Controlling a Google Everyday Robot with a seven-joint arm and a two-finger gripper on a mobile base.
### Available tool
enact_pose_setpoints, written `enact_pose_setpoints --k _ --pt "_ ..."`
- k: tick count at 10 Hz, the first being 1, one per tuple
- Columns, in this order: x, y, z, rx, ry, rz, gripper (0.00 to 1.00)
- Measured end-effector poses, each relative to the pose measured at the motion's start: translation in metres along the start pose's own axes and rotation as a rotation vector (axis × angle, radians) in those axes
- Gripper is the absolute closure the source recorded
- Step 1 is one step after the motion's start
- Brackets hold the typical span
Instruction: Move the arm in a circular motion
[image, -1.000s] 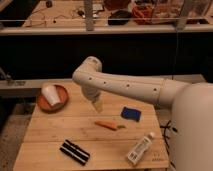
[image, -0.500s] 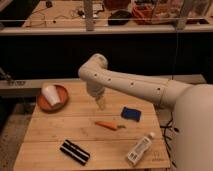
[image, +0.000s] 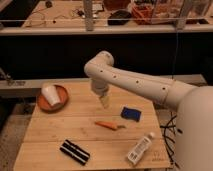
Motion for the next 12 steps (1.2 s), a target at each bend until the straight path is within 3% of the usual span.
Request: enact_pose_setpoints --k 2,5,6,8,12 --pt "0.018 0.01 -0.003 -0.009 -0.01 0.035 0.2" --pt "0.027 0.016 -0.006 -0.002 -0.023 0.079 0.2" --pt "0.053 0.031 -0.008 -0.004 -0.024 0.12 0.2" --pt "0.082 0.05 -0.01 -0.008 -0.034 0.177 0.2" --pt "0.108 0.079 -0.011 -0.011 -0.033 0.223 0.2"
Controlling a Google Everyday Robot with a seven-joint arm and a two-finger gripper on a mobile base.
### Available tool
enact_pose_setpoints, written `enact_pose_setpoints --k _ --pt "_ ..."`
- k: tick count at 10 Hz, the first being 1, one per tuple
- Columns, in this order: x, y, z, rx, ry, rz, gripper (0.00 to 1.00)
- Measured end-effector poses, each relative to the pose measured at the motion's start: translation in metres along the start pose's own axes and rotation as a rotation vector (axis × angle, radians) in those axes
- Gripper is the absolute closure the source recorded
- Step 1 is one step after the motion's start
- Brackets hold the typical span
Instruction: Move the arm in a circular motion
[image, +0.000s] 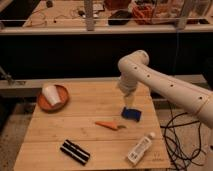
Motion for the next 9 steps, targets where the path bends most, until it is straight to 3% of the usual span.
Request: enact_pose_setpoints --k 3,7,9 --pt "0.027 0.03 -0.002 -0.012 0.0 0.033 0.2" --pt "0.038 0.055 -0.005 -0.016 0.005 0.047 0.2" --pt "0.032 0.062 -0.006 -0.021 0.003 0.03 0.2"
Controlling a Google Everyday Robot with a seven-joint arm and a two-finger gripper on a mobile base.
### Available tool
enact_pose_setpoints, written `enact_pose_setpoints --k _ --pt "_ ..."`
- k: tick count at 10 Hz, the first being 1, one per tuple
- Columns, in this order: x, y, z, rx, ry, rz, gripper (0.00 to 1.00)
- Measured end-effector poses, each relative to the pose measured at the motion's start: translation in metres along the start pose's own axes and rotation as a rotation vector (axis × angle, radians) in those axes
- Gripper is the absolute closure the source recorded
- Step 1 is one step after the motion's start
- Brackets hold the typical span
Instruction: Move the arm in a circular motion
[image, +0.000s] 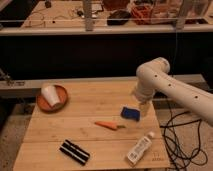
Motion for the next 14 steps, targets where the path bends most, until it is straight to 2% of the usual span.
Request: enact_pose_setpoints --k 5,8,10,14 --pt "-0.013 0.022 -0.001 0.0 0.011 -0.016 0.2" --pt "-0.032 0.028 0.002 -0.002 0.022 -0.057 0.2" --pt "-0.037 0.032 0.004 -0.003 0.027 -0.073 0.2" --pt "-0.07 0.037 0.011 -0.007 0.032 -0.135 0.2"
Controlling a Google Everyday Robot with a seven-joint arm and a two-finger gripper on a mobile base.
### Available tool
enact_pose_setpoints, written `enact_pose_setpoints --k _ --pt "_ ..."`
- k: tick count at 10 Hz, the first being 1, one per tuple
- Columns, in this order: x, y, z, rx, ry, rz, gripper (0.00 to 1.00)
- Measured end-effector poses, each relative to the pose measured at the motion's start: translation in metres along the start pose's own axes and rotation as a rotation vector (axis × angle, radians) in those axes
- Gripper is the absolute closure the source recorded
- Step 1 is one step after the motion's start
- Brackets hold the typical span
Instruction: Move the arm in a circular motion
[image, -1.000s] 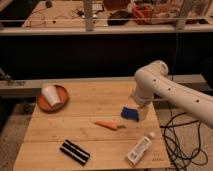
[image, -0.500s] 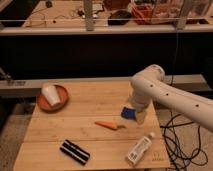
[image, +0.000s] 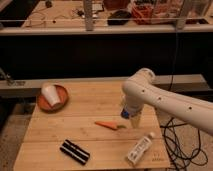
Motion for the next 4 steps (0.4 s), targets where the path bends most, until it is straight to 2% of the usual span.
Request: enact_pose_setpoints --k 4 --pt "-0.034 -0.004 0.004 0.001 0.008 -0.078 0.2"
